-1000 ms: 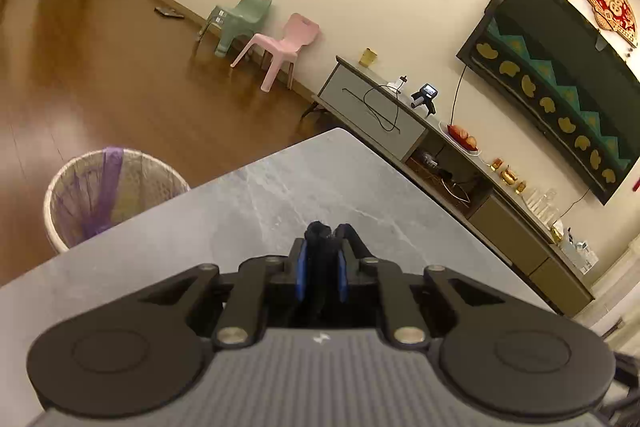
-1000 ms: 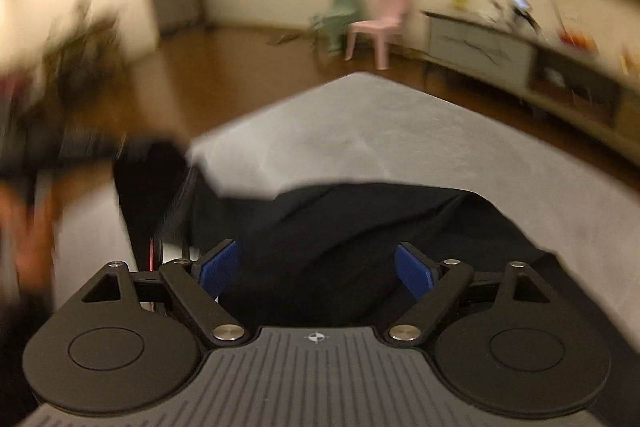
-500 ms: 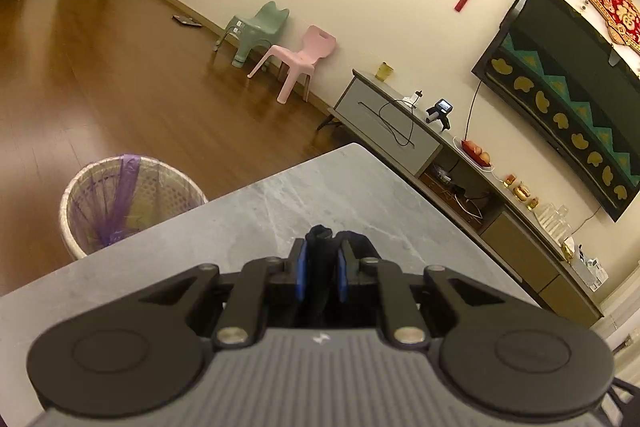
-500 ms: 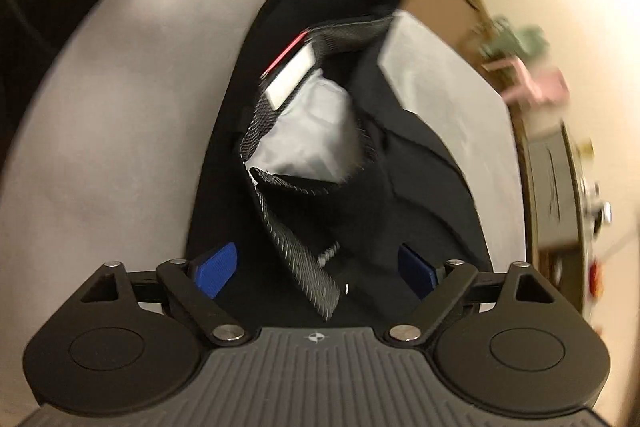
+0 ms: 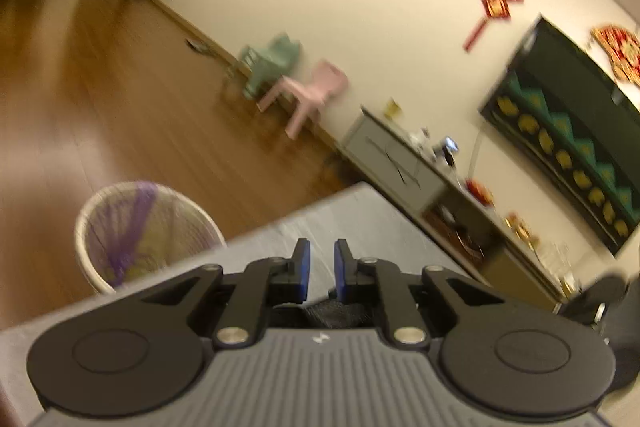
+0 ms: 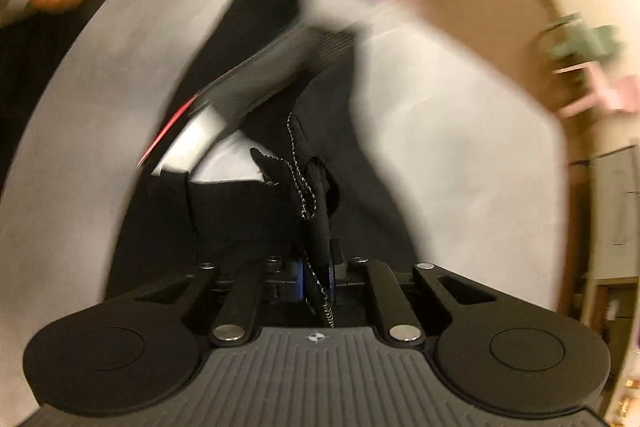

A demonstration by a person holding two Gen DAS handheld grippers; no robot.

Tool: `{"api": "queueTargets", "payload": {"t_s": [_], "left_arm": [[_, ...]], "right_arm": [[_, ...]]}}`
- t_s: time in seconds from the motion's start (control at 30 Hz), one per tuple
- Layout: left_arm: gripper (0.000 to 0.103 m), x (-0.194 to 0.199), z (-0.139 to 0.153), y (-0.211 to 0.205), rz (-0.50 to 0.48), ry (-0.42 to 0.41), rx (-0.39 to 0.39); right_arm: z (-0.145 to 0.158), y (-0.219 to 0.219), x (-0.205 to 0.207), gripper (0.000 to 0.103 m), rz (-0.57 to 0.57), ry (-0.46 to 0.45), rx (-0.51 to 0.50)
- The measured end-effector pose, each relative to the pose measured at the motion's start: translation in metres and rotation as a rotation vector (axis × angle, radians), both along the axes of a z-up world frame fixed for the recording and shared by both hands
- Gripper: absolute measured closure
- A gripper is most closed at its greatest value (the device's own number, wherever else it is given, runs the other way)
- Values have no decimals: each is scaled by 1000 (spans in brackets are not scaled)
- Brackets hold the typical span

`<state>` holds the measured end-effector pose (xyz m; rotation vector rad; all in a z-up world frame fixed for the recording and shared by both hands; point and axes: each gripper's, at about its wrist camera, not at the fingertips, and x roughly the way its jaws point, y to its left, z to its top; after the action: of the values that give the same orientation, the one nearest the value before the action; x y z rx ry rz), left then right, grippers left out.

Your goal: Fold clothes

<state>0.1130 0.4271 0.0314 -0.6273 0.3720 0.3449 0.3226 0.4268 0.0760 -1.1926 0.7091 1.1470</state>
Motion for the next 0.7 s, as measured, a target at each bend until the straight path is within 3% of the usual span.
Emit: {"api": "queueTargets", "payload": {"t_s": [0.13,0.17,0.23,0.33,0.4,0.5,0.53,0.6,0.7], "left_arm": [[88,-1,0,9,99,11,17],[87,-1,-1,11,124,14,21],[86,0,-4,15,150,31,6],[86,-2,-3,18,178,33,13],[85,-4,1,14,180,23,40],[83,3,6,2,107,22,81],[77,8,7,-4,62,26,94],[75,21,5,-20,-43,54,122],[75,33,0,-36,-119,80,151]], "right_arm": [[39,29,52,91,-139,-260,207],[40,35,64,80,-196,-338,262],[34,43,82,27,-316,-421,328],[27,35,90,23,-474,-497,427],[21,19,85,23,-551,-473,482],[5,-7,75,23,-584,-320,527],[1,-18,73,22,-567,-252,523],[-8,-31,66,18,-496,-177,499],[-24,-29,74,17,-467,-131,440]]}}
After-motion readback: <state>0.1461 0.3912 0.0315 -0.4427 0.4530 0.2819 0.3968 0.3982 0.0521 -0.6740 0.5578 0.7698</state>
